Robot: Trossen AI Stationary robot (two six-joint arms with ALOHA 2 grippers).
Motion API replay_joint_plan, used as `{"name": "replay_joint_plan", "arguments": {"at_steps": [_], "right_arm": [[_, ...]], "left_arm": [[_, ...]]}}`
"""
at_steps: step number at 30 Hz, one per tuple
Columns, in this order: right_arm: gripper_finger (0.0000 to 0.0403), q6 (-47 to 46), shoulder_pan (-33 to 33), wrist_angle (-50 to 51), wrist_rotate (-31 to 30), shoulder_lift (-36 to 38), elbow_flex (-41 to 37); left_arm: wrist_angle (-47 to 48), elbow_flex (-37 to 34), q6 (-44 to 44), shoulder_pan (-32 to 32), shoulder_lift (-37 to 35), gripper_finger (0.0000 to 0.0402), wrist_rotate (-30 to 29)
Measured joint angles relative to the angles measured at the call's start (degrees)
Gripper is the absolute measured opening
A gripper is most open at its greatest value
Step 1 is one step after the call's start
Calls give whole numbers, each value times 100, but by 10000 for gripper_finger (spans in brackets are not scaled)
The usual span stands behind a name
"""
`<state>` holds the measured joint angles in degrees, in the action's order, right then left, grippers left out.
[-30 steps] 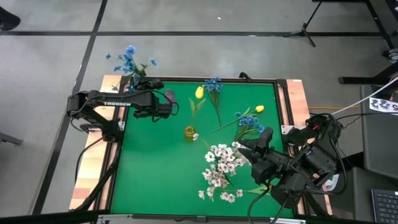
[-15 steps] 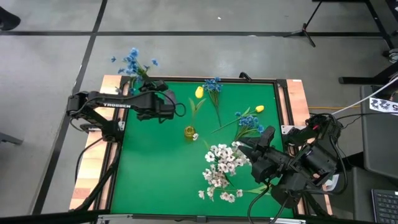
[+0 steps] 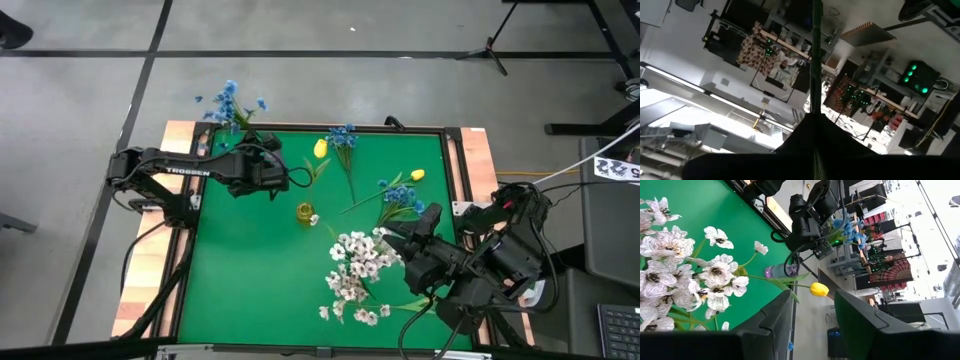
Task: Sort flowers into vase by color
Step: Put the bottom blue flowers into the purple vase
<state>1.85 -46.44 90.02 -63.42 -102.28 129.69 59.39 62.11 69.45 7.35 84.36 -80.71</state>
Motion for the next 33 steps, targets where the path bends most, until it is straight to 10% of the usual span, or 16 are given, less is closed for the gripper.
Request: {"name": "replay_joint_plan", "arguments": {"at_steps": [33], "right_arm": [[152,15,0,0,4,0,0]], "left_arm": [[136,7,96,254,0,0,27]]}}
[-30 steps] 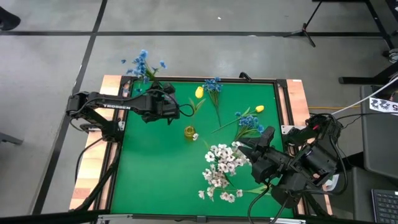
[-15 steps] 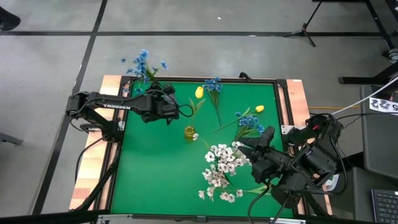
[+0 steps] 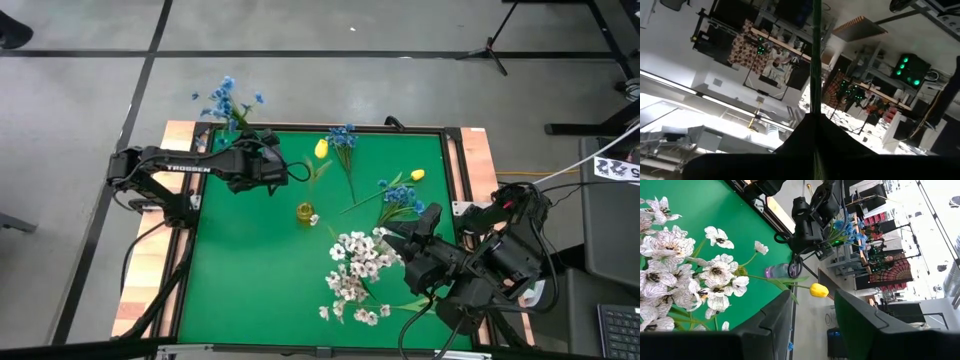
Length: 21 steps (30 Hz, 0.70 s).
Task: Sort flowers into vase by color
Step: Put the bottom blue flowers into the purple vase
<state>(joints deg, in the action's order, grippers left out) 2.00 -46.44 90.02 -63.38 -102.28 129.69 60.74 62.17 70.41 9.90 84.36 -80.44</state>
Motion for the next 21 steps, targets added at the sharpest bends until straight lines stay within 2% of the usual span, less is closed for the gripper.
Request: {"name": "replay_joint_plan", "arguments": {"at_steps": [21], "right_arm": [[152,0,0,-1,0,0,0]], "left_arm": [[-25,0,46,105,0,0,106]]}}
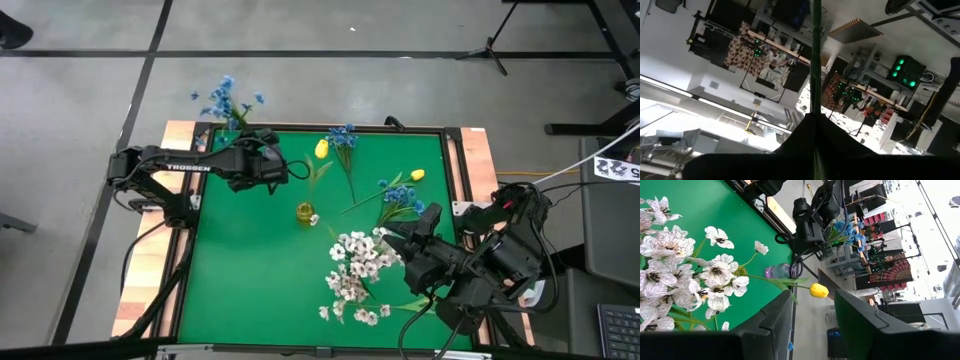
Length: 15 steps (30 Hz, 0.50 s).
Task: Sort flowers into vase by color
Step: Put the bottom blue flowers into the purple vase
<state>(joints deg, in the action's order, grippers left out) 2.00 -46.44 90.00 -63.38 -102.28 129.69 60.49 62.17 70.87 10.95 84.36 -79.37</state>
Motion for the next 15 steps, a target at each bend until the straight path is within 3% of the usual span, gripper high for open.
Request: {"name": "replay_joint_plan", "arguments": {"at_steps": [15], "right_arm": [[152,0,-1,1,0,0,0]], "left_arm": [[-58,-9,217,47,118,0,120]]}}
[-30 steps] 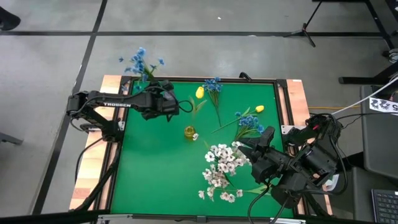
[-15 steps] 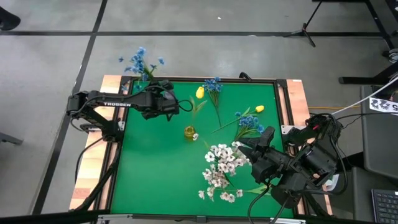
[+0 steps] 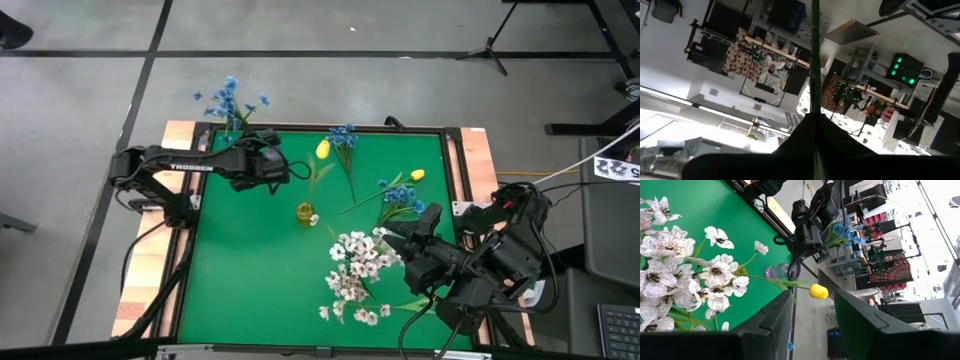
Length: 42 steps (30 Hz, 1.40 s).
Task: Sort flowers into vase by color
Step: Put the bottom blue flowers into the purple vase
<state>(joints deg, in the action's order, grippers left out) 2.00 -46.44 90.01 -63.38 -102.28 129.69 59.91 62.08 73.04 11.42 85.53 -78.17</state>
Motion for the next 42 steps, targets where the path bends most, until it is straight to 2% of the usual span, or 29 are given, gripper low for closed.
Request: {"name": "replay_joint_plan", "arguments": {"at_steps": [5,14,29,42], "right_arm": [[152,0,0,0,0,0,-2],[152,2,0,-1,85,0,-2],[152,2,-1,0,151,0,-2],[152,2,-1,0,153,0,-2]], "left_arm": [[-397,0,165,16,129,0,33],[-562,0,491,28,447,0,317],[-681,0,485,31,1246,0,439],[-656,0,91,31,1281,20,826]]}}
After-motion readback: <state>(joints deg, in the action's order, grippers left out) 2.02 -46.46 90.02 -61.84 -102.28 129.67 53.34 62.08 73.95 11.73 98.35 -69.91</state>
